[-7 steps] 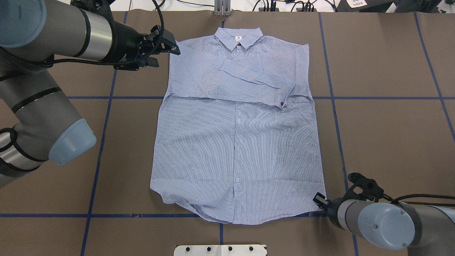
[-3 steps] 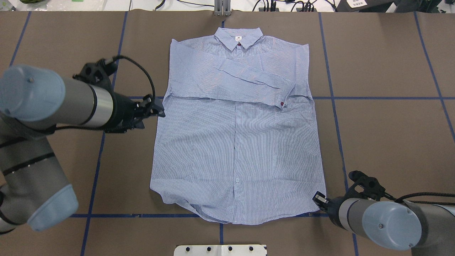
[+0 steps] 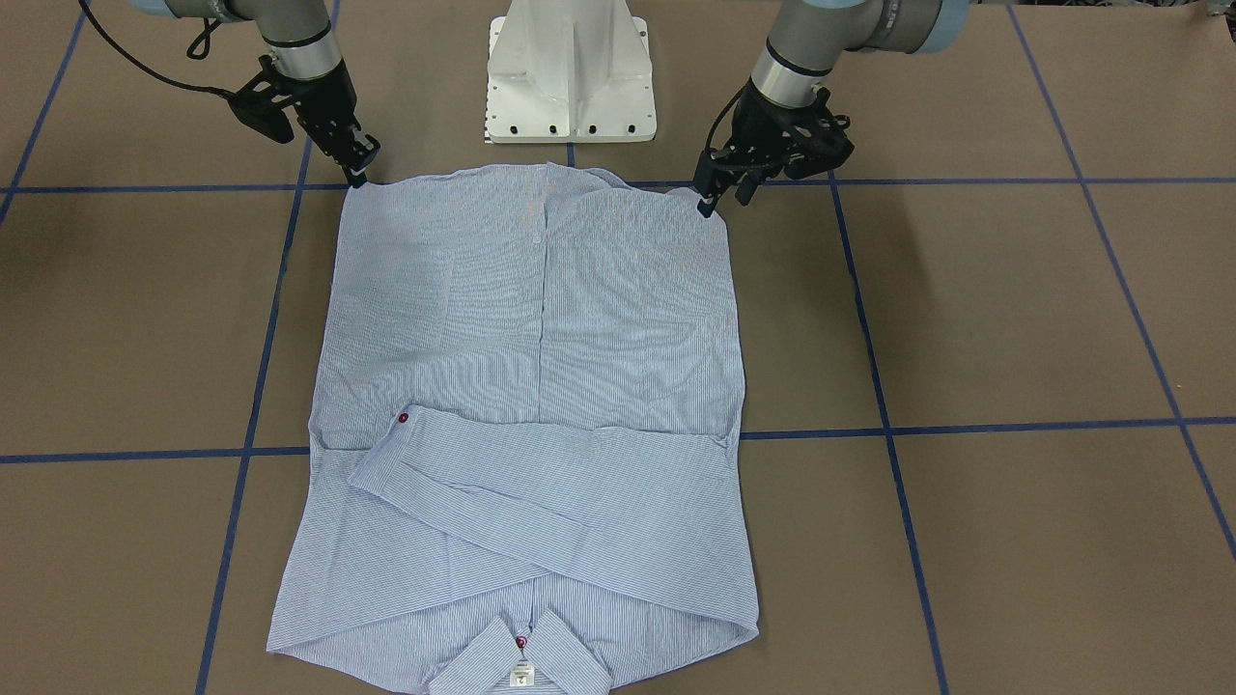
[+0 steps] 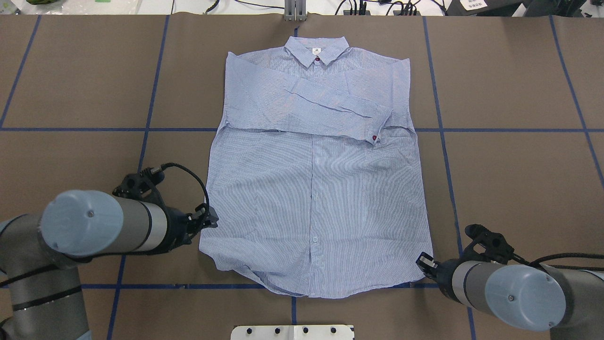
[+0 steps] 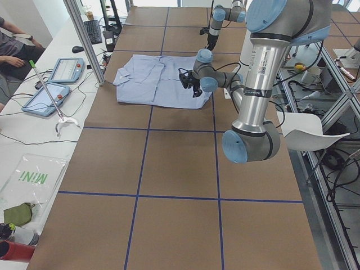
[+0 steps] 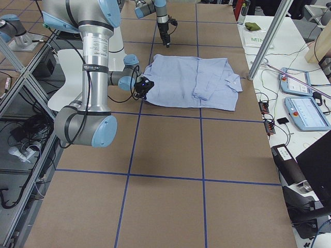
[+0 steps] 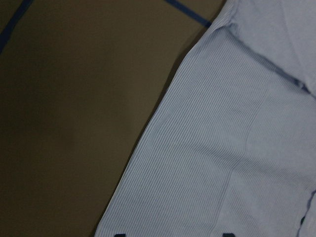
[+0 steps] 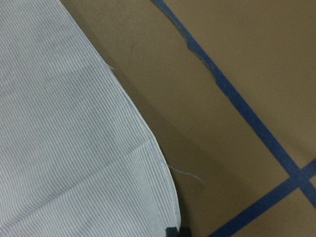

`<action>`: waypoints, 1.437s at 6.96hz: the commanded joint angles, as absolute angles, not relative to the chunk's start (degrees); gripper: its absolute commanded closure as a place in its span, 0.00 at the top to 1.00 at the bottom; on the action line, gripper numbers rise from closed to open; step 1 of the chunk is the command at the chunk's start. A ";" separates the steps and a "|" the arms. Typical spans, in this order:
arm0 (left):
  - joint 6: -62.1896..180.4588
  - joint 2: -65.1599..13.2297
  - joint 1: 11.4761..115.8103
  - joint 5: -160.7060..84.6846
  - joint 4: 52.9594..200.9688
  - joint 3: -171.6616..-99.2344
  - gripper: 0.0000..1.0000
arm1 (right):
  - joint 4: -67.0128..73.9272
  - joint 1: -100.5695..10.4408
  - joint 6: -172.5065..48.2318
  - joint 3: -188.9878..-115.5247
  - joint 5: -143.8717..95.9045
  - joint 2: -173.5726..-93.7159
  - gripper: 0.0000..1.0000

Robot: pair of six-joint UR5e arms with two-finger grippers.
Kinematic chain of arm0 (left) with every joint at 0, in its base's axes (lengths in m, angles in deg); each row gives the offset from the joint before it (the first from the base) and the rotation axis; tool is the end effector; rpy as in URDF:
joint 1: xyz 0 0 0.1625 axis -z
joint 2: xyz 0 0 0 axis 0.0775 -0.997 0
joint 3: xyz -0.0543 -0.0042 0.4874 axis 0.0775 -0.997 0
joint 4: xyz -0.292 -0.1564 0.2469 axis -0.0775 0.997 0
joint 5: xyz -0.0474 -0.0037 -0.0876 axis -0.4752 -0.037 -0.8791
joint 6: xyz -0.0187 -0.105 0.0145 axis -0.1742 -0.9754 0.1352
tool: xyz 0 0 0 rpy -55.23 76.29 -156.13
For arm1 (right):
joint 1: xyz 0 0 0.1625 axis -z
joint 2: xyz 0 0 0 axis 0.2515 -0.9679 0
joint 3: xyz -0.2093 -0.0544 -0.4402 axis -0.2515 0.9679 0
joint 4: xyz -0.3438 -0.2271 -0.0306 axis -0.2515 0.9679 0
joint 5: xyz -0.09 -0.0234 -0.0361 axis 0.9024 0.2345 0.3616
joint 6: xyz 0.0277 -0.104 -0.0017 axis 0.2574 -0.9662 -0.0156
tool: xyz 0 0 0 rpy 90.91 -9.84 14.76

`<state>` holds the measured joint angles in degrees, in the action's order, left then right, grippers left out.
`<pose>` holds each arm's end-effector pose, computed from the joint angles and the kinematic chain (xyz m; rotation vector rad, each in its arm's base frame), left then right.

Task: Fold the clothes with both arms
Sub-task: 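Grasp both hem corners nearest the robot with the left and right grippers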

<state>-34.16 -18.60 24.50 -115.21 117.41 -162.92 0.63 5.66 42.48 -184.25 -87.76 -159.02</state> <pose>0.4707 -0.2962 0.3603 -0.1233 1.0151 -0.5304 -0.4150 -0.2061 0.4605 -0.1042 -0.8110 0.6826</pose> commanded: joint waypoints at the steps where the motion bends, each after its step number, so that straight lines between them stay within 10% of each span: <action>1: -38.71 -18.85 18.19 -114.04 117.38 -162.17 0.68 | 0.63 5.43 42.39 -184.24 -87.80 -159.11 0.00; 8: -38.37 -21.22 16.75 -112.63 117.38 -157.77 0.52 | 0.63 4.37 42.30 -184.59 -87.97 -159.28 0.00; 9: -38.20 -21.49 16.67 -110.45 117.38 -156.90 0.44 | 0.63 4.46 42.30 -184.51 -87.97 -159.29 0.00; 10: -38.11 -22.10 16.93 -109.91 117.30 -156.63 0.12 | 0.63 4.37 42.30 -184.59 -87.97 -159.29 0.00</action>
<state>-38.26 -21.52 16.75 -111.03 117.36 -157.16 0.63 4.43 42.30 -184.57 -87.97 -159.27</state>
